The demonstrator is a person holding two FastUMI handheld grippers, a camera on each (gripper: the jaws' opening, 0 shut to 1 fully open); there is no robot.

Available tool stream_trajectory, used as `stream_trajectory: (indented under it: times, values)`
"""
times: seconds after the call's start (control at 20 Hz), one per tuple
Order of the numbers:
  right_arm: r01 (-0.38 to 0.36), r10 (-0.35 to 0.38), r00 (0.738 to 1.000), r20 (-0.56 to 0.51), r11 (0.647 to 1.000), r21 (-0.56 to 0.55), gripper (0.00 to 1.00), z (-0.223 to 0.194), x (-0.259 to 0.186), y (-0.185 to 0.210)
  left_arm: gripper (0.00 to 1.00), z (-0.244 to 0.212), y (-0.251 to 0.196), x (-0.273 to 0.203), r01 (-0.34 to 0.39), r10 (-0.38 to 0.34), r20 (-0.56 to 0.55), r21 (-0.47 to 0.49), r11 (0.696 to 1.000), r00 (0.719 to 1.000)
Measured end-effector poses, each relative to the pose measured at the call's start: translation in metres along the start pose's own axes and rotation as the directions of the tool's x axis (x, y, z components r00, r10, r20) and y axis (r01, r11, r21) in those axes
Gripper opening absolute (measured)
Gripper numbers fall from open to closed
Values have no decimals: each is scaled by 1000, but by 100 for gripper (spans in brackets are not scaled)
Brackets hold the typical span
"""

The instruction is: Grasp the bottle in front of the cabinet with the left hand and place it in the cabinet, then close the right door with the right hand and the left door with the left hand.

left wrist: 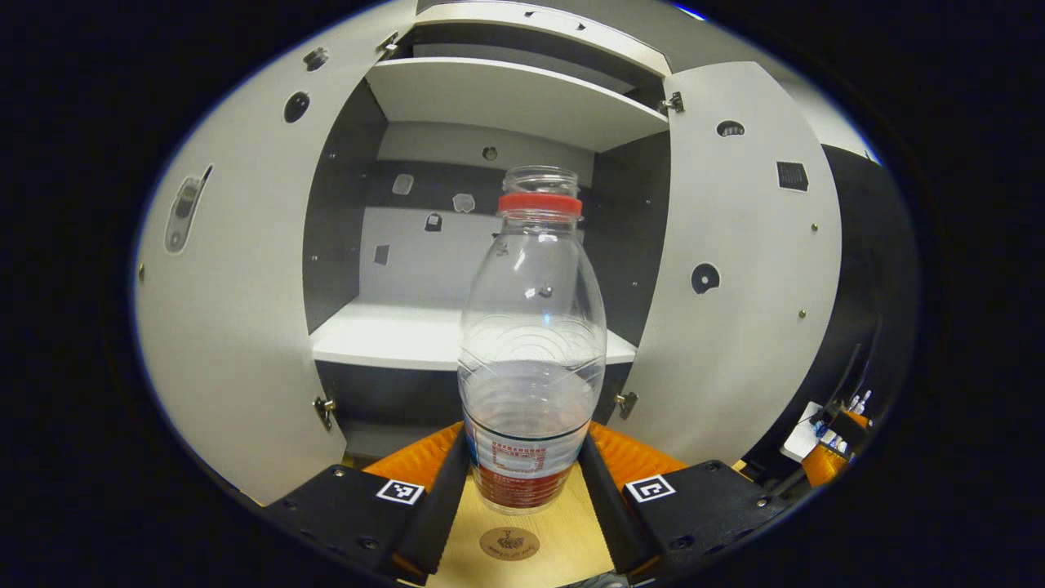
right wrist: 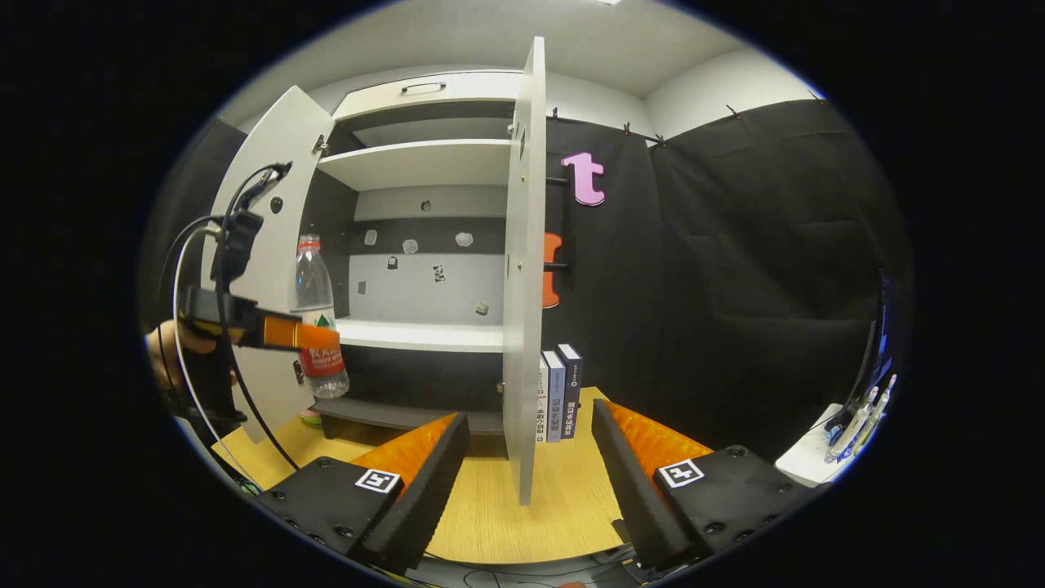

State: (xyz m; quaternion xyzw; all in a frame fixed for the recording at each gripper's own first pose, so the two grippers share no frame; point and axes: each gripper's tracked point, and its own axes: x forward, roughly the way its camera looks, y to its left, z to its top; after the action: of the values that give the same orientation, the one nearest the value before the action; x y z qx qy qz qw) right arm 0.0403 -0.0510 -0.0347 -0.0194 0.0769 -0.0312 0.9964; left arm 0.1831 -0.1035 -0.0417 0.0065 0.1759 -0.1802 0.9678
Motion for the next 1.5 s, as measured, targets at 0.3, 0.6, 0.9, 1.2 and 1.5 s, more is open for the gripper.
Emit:
stream_trajectory:
  times: [0.3, 0.6, 0.9, 1.2, 1.5]
  values:
    - [31, -31, 999, 8, 999, 25, 99, 1, 2, -16, 75, 46, -4, 32, 14, -15, 25, 41, 999, 1000]
    - [72, -72, 997, 4, 996, 51, 98, -2, 3, -33, 75, 70, 2, 83, 0, -1, 19, 65, 998, 1000]
    - [128, -128, 992, -5, 989, 76, 98, -6, 4, -56, 75, 88, 14, 137, -27, 26, 7, 82, 996, 1000]
    - [169, -168, 986, -19, 983, 75, 98, -10, 9, -71, 75, 82, 19, 185, -38, 39, -25, 59, 998, 999]
    - [206, -205, 979, -24, 976, 72, 98, -9, 12, -81, 75, 61, 21, 218, -34, 34, -83, 6, 999, 996]
